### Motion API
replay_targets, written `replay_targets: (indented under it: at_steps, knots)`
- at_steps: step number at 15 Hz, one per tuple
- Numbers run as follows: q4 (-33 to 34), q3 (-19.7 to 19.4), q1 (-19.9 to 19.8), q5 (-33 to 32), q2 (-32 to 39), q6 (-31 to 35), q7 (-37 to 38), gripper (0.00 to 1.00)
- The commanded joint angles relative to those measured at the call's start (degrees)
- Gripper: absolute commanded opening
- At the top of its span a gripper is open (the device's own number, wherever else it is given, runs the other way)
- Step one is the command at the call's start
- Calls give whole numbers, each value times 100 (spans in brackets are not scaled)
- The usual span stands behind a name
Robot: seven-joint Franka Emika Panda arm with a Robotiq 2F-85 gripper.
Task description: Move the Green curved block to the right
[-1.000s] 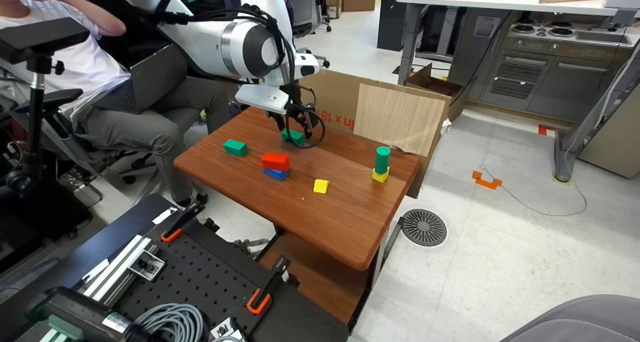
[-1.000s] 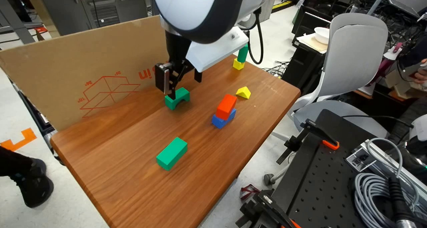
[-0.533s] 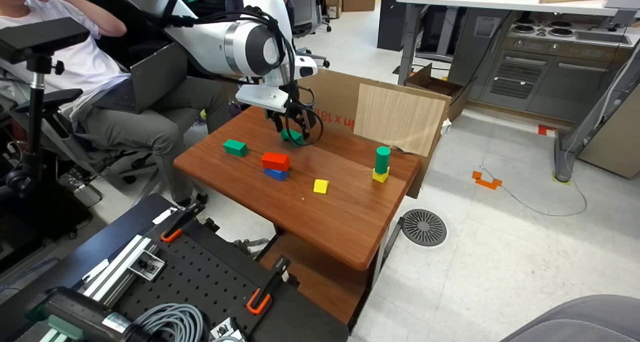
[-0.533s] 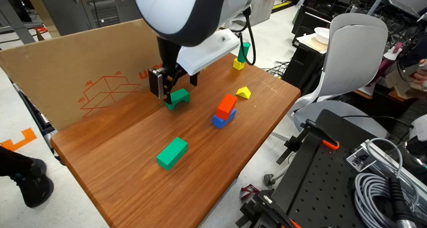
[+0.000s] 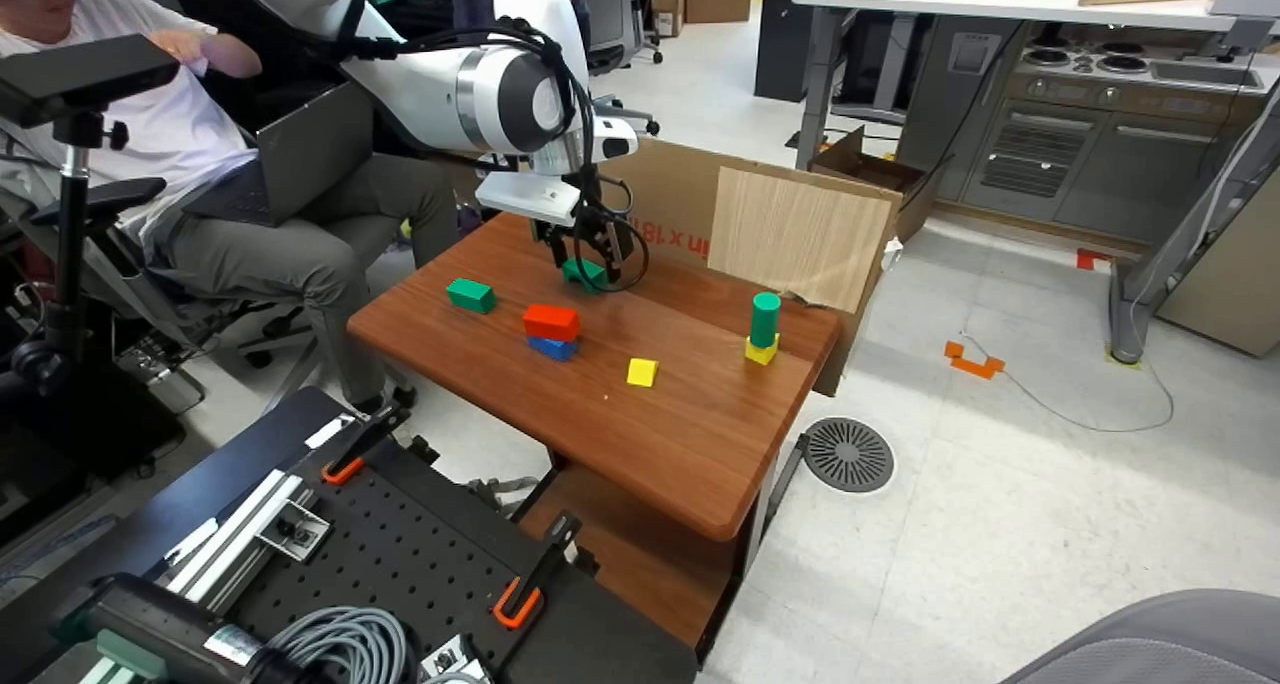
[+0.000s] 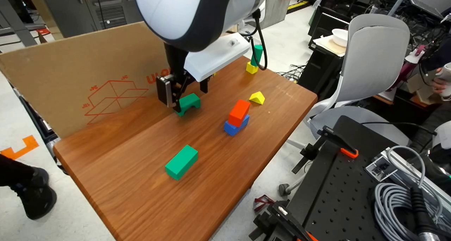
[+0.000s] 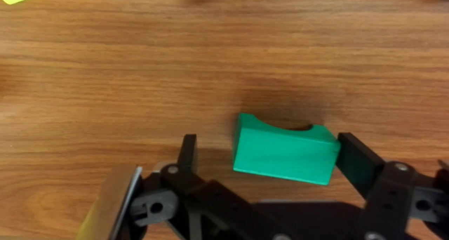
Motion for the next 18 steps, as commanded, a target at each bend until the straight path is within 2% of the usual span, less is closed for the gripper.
replay_targets:
  at_steps: [1, 2, 3, 4, 8, 14, 18]
  knots:
    - [347, 12, 30, -24, 255, -318, 68, 100]
    - [375, 23, 28, -11, 297, -358, 68, 100]
    - [392, 15, 40, -17, 331, -390, 93, 75]
    - [413, 14, 43, -24, 370, -411, 90, 74]
    - [498, 164, -72, 90, 393, -588, -127, 44]
    - [328, 241, -272, 140, 67, -815, -473, 42]
    - [133, 204, -467, -36, -93, -711, -1081, 42]
